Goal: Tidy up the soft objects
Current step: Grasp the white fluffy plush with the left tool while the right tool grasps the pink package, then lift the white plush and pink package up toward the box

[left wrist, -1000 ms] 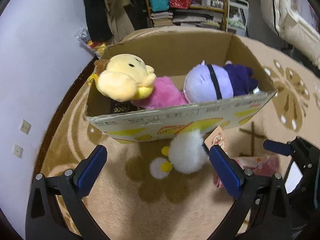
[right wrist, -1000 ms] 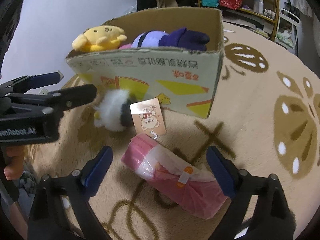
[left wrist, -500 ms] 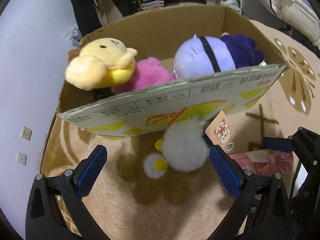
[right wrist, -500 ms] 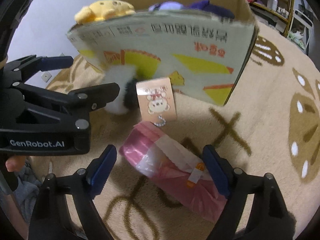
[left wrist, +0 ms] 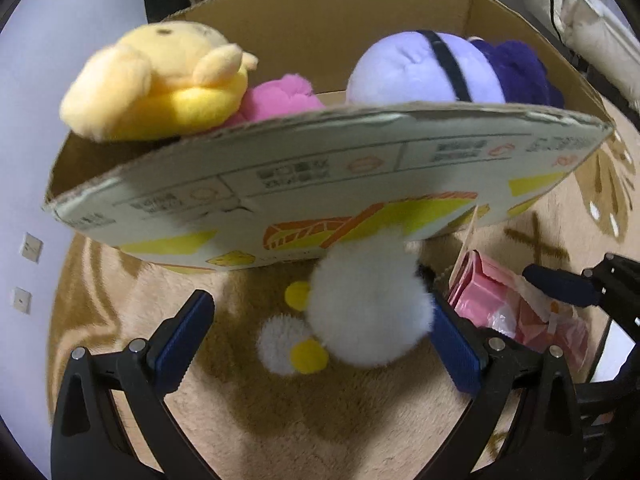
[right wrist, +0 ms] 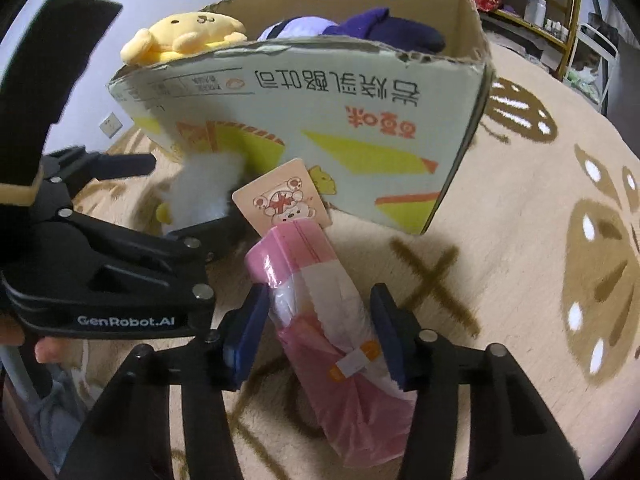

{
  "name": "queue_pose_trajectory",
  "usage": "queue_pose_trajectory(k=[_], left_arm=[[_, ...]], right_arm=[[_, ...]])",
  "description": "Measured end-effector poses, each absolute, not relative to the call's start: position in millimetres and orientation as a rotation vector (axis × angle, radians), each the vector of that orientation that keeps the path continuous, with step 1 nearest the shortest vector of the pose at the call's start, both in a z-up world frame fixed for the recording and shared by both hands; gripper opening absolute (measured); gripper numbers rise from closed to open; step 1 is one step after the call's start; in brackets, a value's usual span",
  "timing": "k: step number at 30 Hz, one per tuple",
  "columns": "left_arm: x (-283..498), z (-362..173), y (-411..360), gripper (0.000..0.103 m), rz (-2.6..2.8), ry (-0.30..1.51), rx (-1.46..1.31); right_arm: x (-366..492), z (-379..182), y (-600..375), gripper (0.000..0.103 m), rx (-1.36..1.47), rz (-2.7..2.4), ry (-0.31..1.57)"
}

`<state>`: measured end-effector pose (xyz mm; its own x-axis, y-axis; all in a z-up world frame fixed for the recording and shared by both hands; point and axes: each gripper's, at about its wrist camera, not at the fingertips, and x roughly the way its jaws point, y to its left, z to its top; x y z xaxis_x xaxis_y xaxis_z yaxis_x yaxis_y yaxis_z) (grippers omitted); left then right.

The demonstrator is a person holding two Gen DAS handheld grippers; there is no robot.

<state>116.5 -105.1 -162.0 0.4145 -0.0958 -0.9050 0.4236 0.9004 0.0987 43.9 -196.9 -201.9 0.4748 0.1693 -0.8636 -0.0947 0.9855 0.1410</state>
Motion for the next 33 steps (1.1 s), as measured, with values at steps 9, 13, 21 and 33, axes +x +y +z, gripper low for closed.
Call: queue_pose_trajectory(k=[9, 13, 21, 33], left_arm=[[109, -163, -112, 0.059, -0.45, 1.122, 0.278], [104, -166, -118, 0.051, -0.456, 1.112, 0.316], [80, -160, -111, 0.034, -0.472, 1.026, 0.259], [64, -146, -93, 0.031, -0.472, 1.007, 0.237]], right_arm=[[42, -194, -201, 0.048, 0.065, 0.149, 1.052], [42, -194, -200, 0.048, 0.075, 0.141, 1.059], [49, -195, -205, 0.035, 0.089, 0.13, 1.037], [45, -177, -211, 0.016, 0.126, 0.127, 0.982]])
